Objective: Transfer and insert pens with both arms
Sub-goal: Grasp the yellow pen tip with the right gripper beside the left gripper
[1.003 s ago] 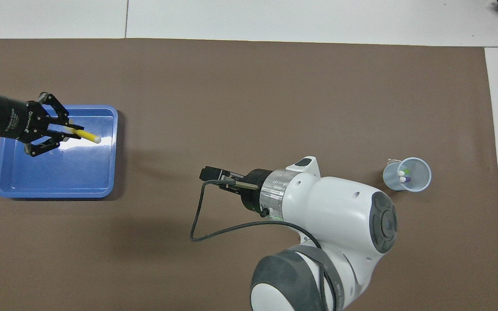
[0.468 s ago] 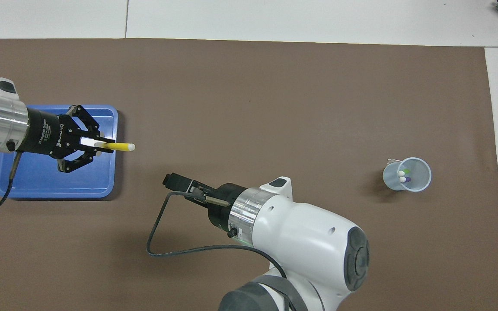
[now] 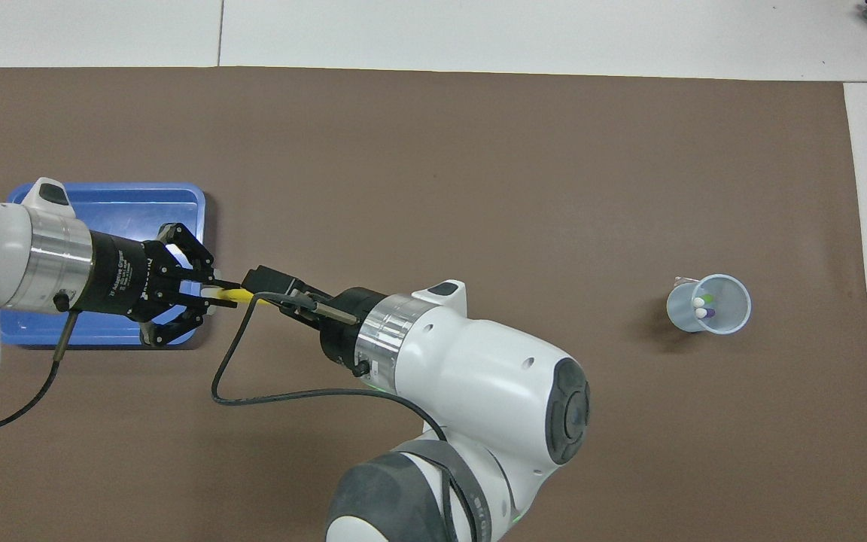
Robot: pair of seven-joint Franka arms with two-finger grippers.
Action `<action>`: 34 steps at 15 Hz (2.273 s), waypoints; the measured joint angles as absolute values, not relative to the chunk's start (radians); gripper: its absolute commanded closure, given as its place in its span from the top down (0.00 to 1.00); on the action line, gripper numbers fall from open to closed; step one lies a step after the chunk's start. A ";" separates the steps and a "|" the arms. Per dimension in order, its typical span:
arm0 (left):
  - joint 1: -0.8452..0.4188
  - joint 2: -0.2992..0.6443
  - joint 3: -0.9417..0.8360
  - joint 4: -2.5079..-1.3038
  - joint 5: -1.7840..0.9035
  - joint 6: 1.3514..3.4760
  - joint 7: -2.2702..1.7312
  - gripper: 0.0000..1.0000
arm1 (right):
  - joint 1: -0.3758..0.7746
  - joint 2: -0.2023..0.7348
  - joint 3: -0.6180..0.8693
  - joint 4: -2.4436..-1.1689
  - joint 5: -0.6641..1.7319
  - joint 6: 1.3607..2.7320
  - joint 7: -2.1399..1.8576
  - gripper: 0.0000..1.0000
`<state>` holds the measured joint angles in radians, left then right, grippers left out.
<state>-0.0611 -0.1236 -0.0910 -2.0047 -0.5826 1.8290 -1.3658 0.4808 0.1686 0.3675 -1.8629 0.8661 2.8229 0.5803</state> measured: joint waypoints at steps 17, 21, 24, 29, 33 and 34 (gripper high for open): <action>-0.120 -0.173 -0.088 -2.050 -0.583 1.830 -1.419 0.00 | 0.482 0.202 0.356 -1.836 0.866 2.752 0.518 0.52; -0.120 -0.174 -0.088 -2.050 -0.583 1.830 -1.419 0.00 | 0.484 0.197 0.358 -1.838 0.866 2.749 0.518 0.46; -0.120 -0.175 -0.087 -2.050 -0.583 1.829 -1.419 0.00 | 0.484 0.192 0.358 -1.843 0.866 2.741 0.518 0.43; -0.120 -0.181 -0.087 -2.050 -0.583 1.829 -1.419 0.00 | 0.487 0.189 0.358 -1.854 0.866 2.738 0.518 0.19; -0.120 -0.182 -0.086 -2.050 -0.583 1.828 -1.420 0.00 | 0.487 0.187 0.358 -1.858 0.866 2.737 0.518 0.06; -0.120 -0.182 -0.085 -2.051 -0.584 1.828 -1.420 0.00 | 0.487 0.186 0.358 -1.859 0.866 2.737 0.518 0.00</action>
